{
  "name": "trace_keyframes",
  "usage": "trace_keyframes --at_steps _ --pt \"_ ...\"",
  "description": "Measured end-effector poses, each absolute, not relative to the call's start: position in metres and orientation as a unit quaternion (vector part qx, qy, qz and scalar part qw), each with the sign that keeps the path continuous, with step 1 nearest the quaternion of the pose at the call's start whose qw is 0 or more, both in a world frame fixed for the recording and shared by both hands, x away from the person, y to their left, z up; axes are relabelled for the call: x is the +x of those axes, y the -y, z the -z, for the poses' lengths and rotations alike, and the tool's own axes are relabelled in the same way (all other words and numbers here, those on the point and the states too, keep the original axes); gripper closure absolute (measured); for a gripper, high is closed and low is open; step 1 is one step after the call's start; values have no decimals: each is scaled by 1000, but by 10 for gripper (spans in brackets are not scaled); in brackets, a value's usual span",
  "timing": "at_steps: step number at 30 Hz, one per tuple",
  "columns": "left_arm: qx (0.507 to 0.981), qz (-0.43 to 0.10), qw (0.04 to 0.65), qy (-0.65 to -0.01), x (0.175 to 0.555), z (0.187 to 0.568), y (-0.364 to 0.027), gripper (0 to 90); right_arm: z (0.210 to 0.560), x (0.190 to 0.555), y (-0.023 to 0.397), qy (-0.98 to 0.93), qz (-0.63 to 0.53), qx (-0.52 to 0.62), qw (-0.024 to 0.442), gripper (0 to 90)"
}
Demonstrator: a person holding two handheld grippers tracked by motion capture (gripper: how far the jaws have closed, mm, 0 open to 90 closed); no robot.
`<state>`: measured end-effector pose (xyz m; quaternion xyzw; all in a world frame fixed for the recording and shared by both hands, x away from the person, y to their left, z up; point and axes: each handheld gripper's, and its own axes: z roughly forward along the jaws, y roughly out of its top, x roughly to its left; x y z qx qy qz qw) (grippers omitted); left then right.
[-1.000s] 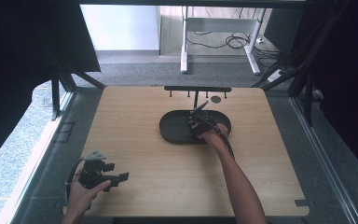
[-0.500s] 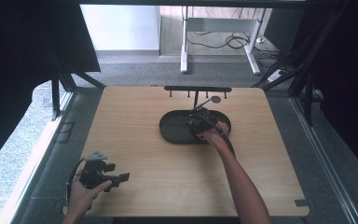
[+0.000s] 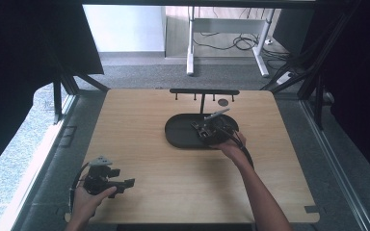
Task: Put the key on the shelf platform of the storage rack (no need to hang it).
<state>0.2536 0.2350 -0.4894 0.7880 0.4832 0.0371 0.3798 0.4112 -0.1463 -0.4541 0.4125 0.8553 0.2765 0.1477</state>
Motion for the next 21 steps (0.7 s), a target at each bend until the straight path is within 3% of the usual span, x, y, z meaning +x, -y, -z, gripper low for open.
trace_keyframes --at_steps 9,21 --pt "790 -37 377 -482 253 490 -233 203 451 370 173 -851 -316 394 145 420" --pt "791 -37 373 -483 254 492 -232 202 482 326 203 -847 -337 386 138 409"
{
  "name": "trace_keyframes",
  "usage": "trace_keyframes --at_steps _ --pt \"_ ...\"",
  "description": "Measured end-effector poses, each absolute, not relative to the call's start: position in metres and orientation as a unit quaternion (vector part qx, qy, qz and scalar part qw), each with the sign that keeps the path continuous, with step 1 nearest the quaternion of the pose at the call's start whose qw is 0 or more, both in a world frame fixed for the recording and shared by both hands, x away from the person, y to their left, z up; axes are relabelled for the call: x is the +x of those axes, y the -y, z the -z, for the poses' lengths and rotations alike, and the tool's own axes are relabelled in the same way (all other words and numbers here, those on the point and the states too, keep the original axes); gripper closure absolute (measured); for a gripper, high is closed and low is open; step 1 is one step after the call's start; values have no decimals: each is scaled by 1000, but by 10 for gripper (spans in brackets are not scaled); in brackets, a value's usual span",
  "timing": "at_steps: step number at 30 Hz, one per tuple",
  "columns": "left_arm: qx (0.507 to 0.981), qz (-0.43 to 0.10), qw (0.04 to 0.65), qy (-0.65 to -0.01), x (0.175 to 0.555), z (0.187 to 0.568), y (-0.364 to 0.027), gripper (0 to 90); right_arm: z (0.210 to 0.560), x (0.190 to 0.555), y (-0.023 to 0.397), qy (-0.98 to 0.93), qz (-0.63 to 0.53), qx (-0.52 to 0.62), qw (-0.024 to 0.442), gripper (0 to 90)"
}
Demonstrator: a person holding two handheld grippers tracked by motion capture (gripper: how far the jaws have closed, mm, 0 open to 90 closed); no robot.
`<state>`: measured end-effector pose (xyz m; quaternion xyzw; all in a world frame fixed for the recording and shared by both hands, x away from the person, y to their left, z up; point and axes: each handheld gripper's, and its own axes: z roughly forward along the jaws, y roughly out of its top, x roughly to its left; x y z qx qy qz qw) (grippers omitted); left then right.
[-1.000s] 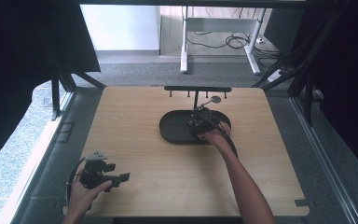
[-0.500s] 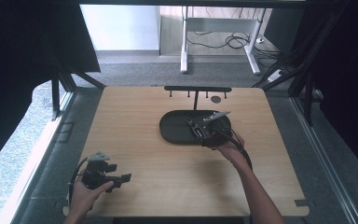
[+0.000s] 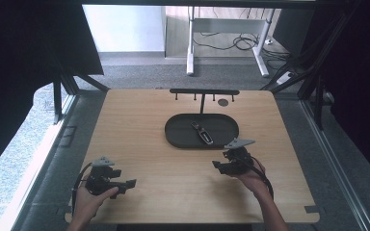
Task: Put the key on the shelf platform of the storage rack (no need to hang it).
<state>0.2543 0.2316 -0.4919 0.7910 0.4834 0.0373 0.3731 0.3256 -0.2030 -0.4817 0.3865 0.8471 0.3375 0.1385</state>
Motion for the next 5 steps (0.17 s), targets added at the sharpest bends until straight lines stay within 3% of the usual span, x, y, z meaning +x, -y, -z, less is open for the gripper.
trace_keyframes --at_steps 5 --pt "790 -37 375 -485 254 491 -232 202 479 322 205 -841 -351 385 147 390"
